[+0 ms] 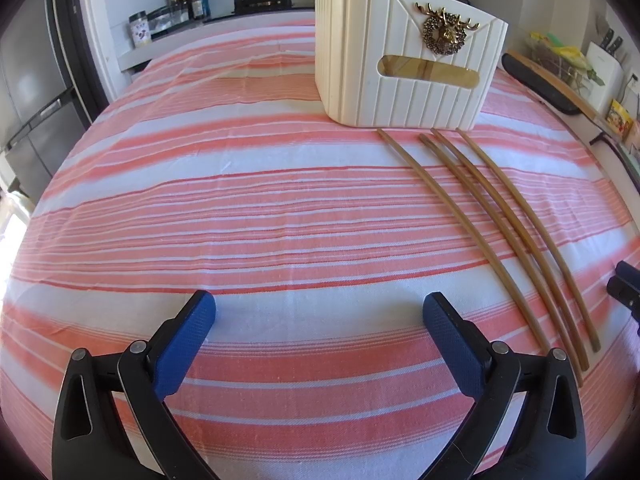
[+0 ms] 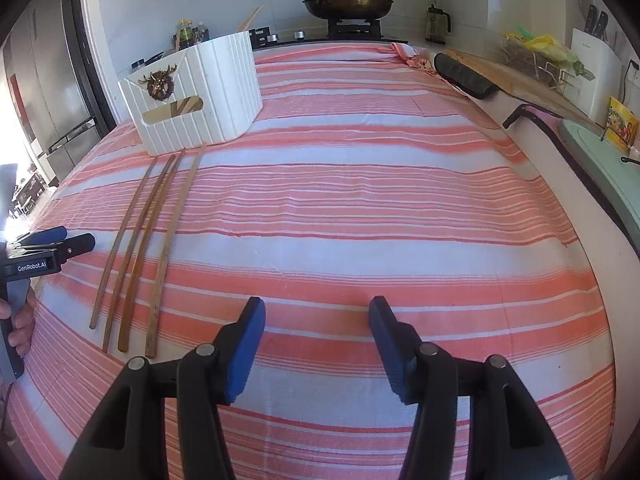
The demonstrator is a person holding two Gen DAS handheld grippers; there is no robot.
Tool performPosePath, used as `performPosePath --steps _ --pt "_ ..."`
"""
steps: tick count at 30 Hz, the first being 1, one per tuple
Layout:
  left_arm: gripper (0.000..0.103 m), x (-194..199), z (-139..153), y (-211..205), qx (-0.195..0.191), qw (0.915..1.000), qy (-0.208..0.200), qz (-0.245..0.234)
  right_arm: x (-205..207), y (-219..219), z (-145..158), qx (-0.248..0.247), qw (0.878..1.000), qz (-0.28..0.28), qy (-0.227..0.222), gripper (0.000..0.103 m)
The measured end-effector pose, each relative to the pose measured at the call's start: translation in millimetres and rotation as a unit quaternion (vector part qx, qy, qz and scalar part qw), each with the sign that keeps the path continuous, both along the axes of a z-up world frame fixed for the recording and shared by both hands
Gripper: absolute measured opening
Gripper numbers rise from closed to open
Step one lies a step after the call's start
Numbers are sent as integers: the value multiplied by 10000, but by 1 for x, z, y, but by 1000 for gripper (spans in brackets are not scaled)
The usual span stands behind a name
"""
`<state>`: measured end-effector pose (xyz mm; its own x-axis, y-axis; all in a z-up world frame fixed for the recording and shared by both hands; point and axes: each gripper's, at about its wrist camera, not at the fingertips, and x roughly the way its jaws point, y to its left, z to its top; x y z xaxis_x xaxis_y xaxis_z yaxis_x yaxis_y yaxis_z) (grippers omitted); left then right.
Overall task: Organize utensils
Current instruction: 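Withdraw both grippers from the holder back over the remaining chopsticks, then move both open grippers over two more wooden chopsticks on the cloth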
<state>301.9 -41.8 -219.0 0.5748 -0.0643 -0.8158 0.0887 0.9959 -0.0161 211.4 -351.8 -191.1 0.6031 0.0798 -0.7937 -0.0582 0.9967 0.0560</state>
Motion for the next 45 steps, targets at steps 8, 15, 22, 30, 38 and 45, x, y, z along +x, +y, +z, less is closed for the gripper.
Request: performPosePath --steps 8,15,22,30,38,45 --pt "103 0 -1 0 -28 10000 19 -84 0 4 -1 -178 9998 36 18 58" --pt "102 0 6 5 -504 9984 50 232 -1 4 -1 -150 9999 36 13 58" --pt "102 7 19 -24 -1010 9946 89 230 -1 4 -1 -169 9998 40 13 58" --pt "101 18 3 -62 -91 9988 66 477 -1 4 -1 -203 9998 23 5 58" --pt "61 10 9 -71 69 9996 -162 220 25 44 27 847 9930 824 -20 54" --pt "12 3 10 -72 127 9996 -244 -34 53 92 -1 371 9896 1300 493 17"
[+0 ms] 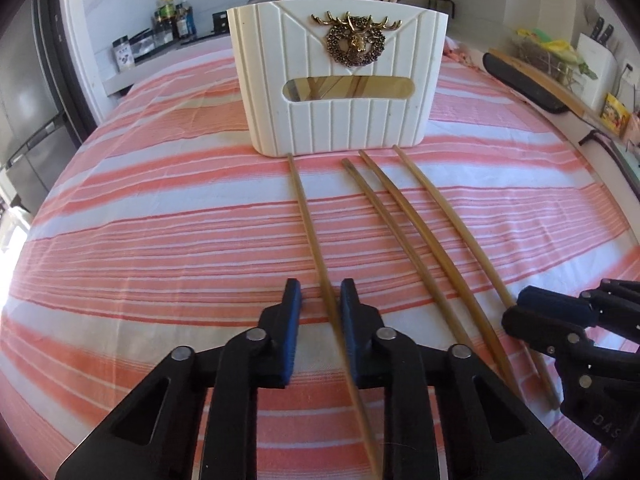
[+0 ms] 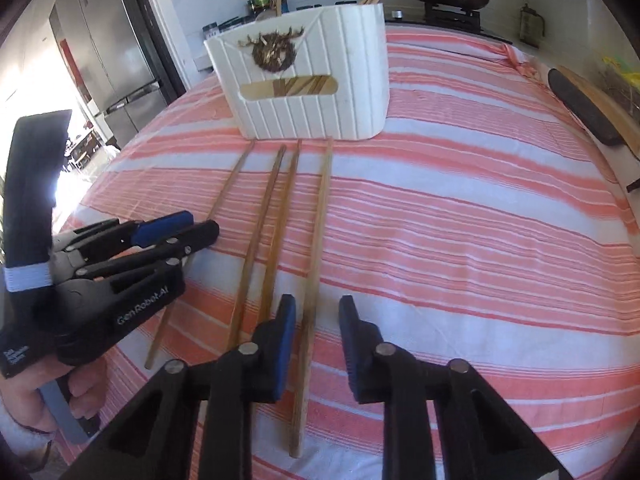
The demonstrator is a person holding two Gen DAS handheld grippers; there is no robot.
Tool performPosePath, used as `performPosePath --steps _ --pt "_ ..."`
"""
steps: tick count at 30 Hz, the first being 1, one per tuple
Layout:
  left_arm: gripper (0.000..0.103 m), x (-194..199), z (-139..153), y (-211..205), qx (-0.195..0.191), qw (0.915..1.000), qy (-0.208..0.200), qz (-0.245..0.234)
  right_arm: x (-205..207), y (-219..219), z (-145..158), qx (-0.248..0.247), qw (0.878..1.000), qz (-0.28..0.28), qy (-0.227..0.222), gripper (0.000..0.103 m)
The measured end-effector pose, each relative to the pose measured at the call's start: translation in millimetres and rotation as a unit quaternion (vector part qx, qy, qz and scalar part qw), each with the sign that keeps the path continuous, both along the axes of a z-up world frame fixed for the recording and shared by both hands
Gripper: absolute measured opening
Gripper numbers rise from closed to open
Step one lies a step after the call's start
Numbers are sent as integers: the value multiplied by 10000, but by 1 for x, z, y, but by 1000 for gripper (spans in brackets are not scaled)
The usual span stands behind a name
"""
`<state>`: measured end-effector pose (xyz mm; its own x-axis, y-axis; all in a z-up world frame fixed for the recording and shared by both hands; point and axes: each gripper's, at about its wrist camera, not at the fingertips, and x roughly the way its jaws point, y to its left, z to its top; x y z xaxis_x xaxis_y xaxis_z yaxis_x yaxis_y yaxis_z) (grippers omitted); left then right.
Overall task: Organize utensils
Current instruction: 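Move both open grippers over two more wooden chopsticks on the cloth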
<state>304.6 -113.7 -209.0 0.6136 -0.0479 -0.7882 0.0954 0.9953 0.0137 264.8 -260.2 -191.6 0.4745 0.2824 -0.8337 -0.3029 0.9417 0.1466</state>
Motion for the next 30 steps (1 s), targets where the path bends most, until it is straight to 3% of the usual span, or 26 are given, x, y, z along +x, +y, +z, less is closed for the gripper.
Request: performPosePath --steps 2,10,19,20,21,22,23,24,25,28,30 --pt "8 -2 0 6 -24 10000 0 26 -5 1 0 -156 9998 4 -93 7" --pt "6 -23 0 61 -205 9994 101 256 -34 -37 3 -437 9965 -686 -184 7" --pt "8 -52 3 126 -434 9981 239 371 -82 -83 11 -1122 9867 -1147 -243 8" --pt "13 -50 2 128 -462 9981 240 338 -83 -86 13 -1104 9865 -1170 -292 9" --pt "32 -48 2 130 -453 9981 235 339 -82 -88 14 -1051 9870 -1173 -324 9" --pt "47 -45 3 131 -435 9982 223 357 -78 -90 14 -1017 9877 -1145 -316 18" --pt "75 -41 3 132 -403 9982 210 379 -76 -89 14 -1001 9883 -1106 -317 37" --pt "83 -39 2 134 -384 9984 175 383 -72 -88 14 -982 9889 -1055 -349 47" --pt "83 -36 0 135 -360 9986 165 362 -70 -85 13 -978 9895 -996 -381 55" --pt "86 -27 -6 132 -56 9993 207 298 -57 -78 4 -1011 9910 -837 -270 55" --pt "94 -26 -7 131 74 9993 218 301 -53 -81 4 -925 9910 -917 -310 56"
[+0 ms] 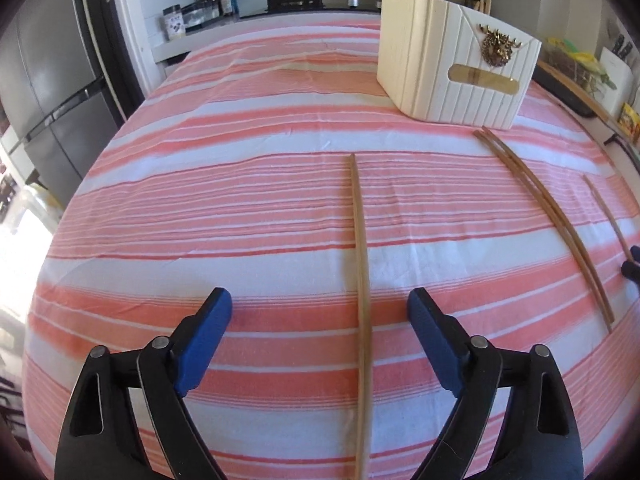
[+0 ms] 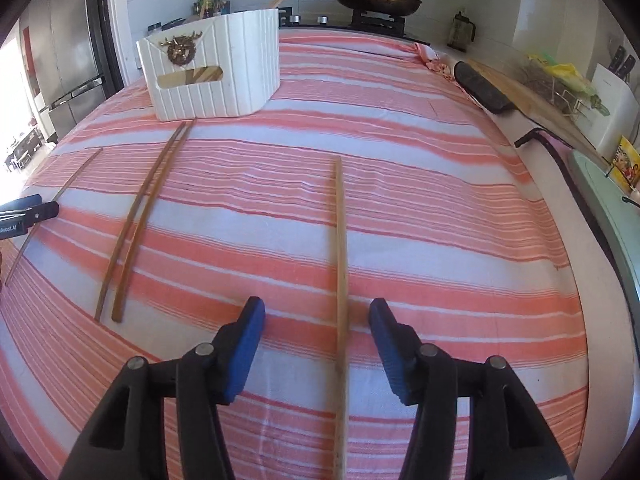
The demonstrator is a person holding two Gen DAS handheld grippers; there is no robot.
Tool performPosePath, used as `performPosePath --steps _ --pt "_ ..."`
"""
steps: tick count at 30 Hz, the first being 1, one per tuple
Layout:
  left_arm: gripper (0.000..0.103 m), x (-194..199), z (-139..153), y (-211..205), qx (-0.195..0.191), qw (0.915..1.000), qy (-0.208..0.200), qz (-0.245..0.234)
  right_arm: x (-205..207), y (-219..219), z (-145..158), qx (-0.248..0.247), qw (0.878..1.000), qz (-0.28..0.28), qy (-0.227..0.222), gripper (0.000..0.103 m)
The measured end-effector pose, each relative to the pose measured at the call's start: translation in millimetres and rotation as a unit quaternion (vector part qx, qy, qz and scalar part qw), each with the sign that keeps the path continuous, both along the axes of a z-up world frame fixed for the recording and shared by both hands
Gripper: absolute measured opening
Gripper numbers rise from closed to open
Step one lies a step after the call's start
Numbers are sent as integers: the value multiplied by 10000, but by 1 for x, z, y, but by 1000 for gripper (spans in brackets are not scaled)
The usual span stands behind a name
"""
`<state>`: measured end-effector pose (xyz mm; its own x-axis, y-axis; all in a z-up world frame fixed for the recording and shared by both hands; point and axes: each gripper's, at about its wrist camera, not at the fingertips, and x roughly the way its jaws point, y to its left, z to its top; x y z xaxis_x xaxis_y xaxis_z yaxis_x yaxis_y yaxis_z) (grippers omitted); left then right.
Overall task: Organize utensils
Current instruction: 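Move both open grippers over two more wooden chopsticks on the cloth, then close the right gripper on a chopstick while the left gripper closes on another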
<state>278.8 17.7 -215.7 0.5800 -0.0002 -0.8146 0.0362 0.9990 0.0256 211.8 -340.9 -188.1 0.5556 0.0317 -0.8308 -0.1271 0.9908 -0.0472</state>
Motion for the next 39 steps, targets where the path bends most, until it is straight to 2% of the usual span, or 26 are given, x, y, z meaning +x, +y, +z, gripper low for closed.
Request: performPosePath --steps 3,6,32,39 --pt "101 4 -4 8 -142 9998 112 85 -1 -5 -3 136 9997 -101 -149 61" --pt "103 4 -5 7 -99 9999 105 70 -1 -6 -4 153 9996 -108 -202 62" --pt "103 1 -5 8 -134 9999 45 94 -1 -6 -4 159 9996 -110 -214 63" --pt "102 1 -4 9 -211 9997 138 -48 -1 -7 -4 197 9995 -109 -210 63"
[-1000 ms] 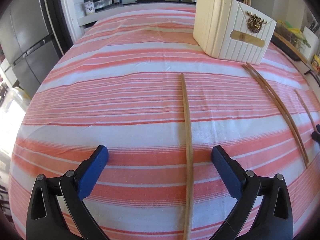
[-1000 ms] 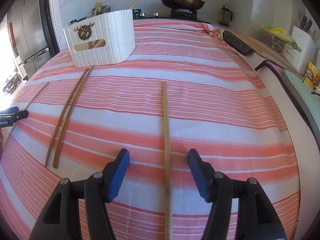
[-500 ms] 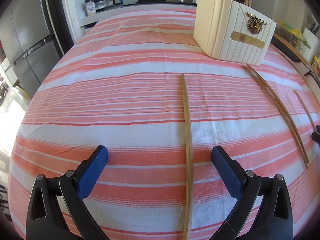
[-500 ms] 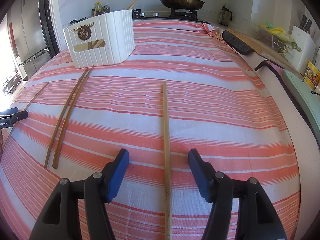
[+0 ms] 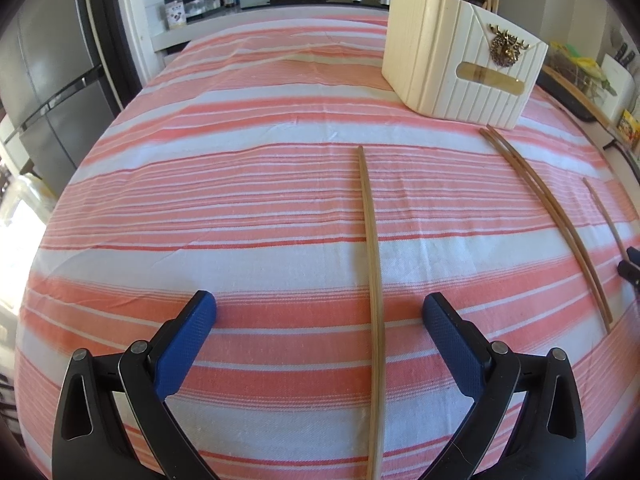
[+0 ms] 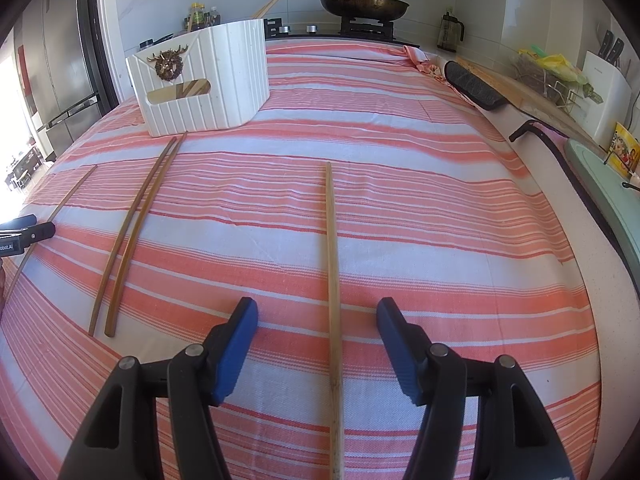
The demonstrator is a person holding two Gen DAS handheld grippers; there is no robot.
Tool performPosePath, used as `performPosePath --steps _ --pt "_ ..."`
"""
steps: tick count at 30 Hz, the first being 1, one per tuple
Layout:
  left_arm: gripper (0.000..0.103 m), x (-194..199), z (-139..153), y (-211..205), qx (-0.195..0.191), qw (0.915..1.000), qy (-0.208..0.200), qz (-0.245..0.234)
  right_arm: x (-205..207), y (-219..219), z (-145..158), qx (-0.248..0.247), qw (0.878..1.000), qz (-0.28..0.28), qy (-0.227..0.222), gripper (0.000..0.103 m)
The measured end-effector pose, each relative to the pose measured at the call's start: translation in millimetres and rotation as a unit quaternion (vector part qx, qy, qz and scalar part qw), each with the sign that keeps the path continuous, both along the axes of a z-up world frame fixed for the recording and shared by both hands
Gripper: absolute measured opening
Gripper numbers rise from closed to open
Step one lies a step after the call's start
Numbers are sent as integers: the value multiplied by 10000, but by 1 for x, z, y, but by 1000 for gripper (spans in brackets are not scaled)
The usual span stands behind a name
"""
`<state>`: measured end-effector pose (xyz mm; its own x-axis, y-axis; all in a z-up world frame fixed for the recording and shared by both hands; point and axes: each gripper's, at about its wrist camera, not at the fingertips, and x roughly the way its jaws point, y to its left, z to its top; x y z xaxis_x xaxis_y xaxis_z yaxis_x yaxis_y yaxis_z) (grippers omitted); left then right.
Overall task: Organize utensils
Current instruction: 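Close the right gripper on a chopstick while the left gripper closes on another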
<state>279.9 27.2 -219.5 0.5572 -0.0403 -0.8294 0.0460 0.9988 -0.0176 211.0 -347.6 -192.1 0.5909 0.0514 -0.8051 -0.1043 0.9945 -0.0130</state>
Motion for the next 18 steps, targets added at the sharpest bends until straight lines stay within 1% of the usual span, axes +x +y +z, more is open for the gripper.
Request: performPosePath --steps 2,4,6,8,11,14,15,18 --pt "102 0 2 3 -86 9998 115 -120 0 -1 0 65 10000 19 14 66" --pt "102 2 7 8 -259 9991 230 -243 -1 -2 0 71 9999 60 66 68" --pt "102 5 12 14 -395 9982 301 -338 -1 -1 2 -15 9997 108 204 68" --pt "102 9 13 16 -450 9970 438 -450 -3 -3 4 -2 9991 149 398 68" --pt "101 17 7 12 -314 9960 625 -552 -1 -11 7 72 9973 178 705 68" --pt "98 28 3 1 121 9954 668 -677 10 -19 8 197 9950 204 959 68" --pt "98 31 3 -2 158 9948 673 -745 15 -20 8 193 9943 208 1029 68" --pt "98 45 4 -6 173 9928 809 -863 34 -15 7 74 9922 364 1191 62"
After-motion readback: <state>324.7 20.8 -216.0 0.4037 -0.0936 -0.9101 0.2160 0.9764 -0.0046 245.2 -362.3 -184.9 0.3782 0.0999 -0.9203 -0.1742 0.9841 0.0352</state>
